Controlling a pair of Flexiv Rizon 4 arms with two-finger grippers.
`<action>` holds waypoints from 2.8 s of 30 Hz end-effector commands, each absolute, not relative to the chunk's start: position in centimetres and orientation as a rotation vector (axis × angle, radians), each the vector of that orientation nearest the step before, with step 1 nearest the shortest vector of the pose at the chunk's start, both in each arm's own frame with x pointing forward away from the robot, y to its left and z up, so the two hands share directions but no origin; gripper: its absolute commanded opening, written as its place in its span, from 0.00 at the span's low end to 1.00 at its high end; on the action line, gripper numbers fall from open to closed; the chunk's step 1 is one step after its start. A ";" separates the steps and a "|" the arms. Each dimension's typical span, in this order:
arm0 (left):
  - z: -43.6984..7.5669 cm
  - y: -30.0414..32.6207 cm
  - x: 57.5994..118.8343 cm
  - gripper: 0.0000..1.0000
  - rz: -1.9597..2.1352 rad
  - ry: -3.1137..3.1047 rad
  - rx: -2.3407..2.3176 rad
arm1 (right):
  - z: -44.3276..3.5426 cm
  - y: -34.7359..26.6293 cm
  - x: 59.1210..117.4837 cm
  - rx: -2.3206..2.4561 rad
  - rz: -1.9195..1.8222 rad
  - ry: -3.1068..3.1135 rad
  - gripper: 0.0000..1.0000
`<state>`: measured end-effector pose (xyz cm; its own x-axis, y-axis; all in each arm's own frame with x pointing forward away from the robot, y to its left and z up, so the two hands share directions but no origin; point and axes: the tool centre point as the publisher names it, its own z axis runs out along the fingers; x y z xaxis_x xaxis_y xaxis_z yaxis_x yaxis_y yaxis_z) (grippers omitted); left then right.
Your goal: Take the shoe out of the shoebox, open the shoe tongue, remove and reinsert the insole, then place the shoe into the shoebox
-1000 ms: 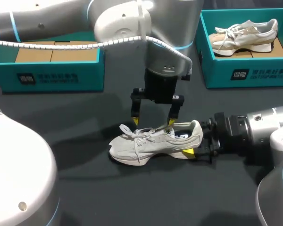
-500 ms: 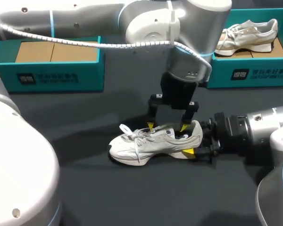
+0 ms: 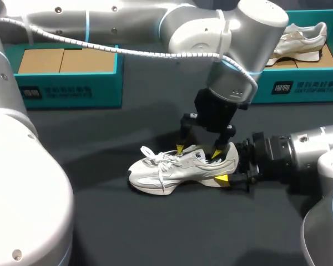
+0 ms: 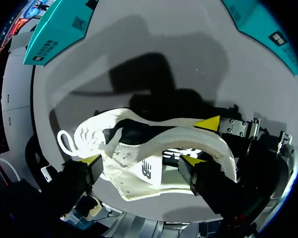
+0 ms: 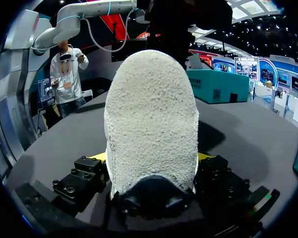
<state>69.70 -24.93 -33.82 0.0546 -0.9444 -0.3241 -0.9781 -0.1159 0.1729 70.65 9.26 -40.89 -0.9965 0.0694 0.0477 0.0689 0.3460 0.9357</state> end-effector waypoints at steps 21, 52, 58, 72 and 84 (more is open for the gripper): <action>-32.9 -22.1 68.7 0.59 0.794 1.957 -2.166 | -40.9 9.4 70.5 0.133 1.789 2.578 0.00; -29.8 -13.8 67.4 0.00 0.398 2.092 -2.385 | -40.9 9.4 70.5 0.133 1.789 2.578 0.00; -31.9 -12.4 67.6 0.00 0.413 2.051 -2.419 | -40.9 9.4 70.5 0.133 1.789 2.578 0.00; -33.9 -9.6 67.6 0.44 0.490 2.002 -2.424 | -40.9 9.4 70.5 0.133 1.789 2.578 0.00; -34.0 -7.8 66.8 0.62 0.506 1.962 -2.312 | -40.9 9.4 70.5 0.133 1.789 2.578 0.00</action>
